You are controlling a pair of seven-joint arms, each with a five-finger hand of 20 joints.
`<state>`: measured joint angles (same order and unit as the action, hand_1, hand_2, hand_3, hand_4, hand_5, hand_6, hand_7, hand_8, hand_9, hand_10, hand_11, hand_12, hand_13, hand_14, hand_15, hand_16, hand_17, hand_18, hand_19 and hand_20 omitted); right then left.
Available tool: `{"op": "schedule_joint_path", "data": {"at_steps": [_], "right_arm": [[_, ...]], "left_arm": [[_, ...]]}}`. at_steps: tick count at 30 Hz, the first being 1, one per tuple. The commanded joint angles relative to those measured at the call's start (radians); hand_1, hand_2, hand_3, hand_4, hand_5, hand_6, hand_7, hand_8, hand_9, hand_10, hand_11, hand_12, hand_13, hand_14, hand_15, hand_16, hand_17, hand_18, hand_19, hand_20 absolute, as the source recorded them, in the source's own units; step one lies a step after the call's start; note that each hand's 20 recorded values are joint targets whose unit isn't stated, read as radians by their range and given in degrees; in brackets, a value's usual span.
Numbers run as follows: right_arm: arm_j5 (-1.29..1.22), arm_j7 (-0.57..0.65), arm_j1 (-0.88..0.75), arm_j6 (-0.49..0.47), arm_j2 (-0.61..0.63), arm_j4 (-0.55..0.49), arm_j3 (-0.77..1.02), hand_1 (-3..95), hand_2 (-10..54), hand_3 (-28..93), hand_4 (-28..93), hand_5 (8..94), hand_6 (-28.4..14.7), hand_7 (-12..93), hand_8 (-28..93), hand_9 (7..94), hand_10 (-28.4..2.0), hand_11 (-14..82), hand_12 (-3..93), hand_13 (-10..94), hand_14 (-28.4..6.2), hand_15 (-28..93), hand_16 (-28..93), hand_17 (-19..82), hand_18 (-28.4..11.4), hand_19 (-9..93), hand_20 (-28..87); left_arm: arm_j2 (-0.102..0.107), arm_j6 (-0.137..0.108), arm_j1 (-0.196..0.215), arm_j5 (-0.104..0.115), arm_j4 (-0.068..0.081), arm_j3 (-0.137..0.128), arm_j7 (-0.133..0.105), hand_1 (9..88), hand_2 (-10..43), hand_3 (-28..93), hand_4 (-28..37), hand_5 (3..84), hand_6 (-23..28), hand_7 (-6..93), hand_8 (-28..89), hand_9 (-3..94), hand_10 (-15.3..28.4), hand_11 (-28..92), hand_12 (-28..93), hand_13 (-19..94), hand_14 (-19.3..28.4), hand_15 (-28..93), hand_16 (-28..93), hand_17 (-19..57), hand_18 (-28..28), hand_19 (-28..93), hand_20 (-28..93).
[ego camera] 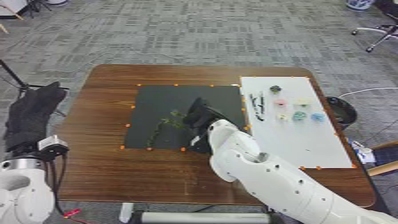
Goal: Arrange flowers
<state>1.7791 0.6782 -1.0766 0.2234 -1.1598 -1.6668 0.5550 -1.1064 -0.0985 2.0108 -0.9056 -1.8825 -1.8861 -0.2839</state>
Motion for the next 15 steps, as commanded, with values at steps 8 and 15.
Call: {"op": "schedule_joint_path", "data": {"at_steps": [8,15], "right_arm": [[-0.068,0.010,0.015,-0.025,-0.033,0.001,-0.006,53.4,-4.5,52,-9,76.5,-4.4,22,15,89.0,-13.2,14.6,13.6,94,-3.0,52,26,67,-11.2,93,38],[-0.107,0.009,0.034,-0.030,-0.055,0.001,-0.007,50.7,-4.1,52,-8,74.6,-4.9,20,15,87.4,-12.9,14.2,13.4,94,-3.2,51,26,66,-11.1,93,37]], "left_arm": [[-0.004,0.002,-0.006,-0.006,-0.004,0.019,0.009,22.6,6.0,70,-28.3,54.2,-0.6,15.0,-9,48.9,14.3,20,11,35,16.9,19,2,3.2,12.4,11,16],[0.001,-0.001,-0.018,-0.008,-0.001,0.031,0.014,22.7,5.7,70,-28.3,54.0,-0.6,15.1,-9,48.7,14.2,20,11,35,17.1,19,2,3.0,12.4,11,16]]}}
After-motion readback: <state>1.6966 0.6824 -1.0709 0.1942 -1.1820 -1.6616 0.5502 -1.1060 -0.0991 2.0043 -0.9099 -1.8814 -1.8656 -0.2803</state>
